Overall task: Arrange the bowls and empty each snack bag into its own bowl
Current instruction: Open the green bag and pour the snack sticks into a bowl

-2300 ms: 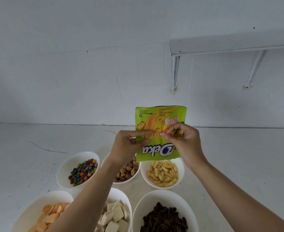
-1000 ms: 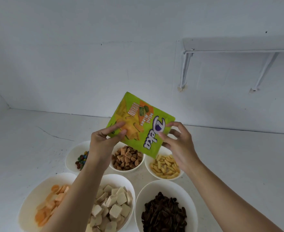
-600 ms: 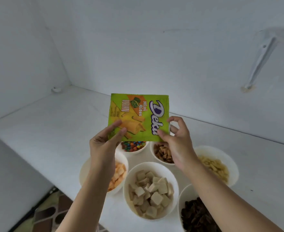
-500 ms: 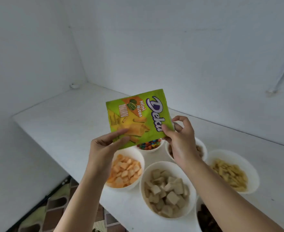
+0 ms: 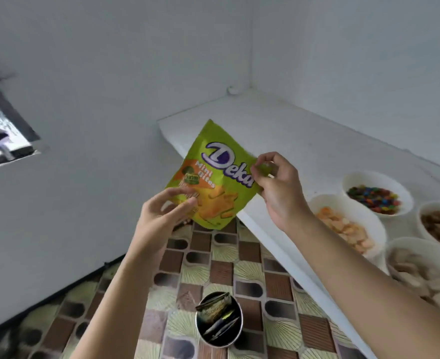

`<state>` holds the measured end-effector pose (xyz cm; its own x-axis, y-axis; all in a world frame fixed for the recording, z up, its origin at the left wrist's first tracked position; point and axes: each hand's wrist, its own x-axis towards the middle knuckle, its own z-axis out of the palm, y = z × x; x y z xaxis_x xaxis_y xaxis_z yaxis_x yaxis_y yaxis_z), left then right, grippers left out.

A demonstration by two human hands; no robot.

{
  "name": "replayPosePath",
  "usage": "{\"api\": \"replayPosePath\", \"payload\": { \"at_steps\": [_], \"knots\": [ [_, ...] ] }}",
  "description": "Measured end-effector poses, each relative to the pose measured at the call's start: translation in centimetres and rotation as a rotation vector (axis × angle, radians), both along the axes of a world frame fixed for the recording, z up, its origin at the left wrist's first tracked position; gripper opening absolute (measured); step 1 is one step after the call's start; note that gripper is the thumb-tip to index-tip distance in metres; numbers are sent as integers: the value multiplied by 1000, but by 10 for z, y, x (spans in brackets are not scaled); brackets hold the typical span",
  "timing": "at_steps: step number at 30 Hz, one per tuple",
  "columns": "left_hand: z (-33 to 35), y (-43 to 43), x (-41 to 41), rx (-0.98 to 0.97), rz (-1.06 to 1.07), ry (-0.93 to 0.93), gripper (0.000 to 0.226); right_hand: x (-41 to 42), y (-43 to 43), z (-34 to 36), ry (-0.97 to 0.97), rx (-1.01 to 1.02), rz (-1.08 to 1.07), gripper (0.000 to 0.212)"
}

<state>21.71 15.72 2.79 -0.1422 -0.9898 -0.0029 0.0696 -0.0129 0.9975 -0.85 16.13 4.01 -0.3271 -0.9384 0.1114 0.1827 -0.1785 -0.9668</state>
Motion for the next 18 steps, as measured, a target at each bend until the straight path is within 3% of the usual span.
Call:
{"api": "replayPosePath", "payload": {
  "at_steps": [3, 5, 9, 13, 15, 18],
  "knots": [
    [-17, -14, 47, -89, 88, -187, 11, 40, -13, -16, 191, -1, 51, 25],
    [-30, -17, 68, -143, 101, -329, 11, 60, -17, -27, 284, 4, 71, 14],
    [-60, -11, 84, -88, 38, -330, 14, 86, -29, -62, 410, 41, 97, 12],
    [-112, -10, 76, 6, 104, -315, 22, 104, -35, -120, 296, 114, 48, 29],
    [-151, -10, 71, 42, 127, -291, 27, 106, -35, -158, 201, 160, 6, 28],
    [-228, -11, 65, 51, 134, -327, 37, 107, -39, -234, 210, 245, 8, 28]
  ]
}}
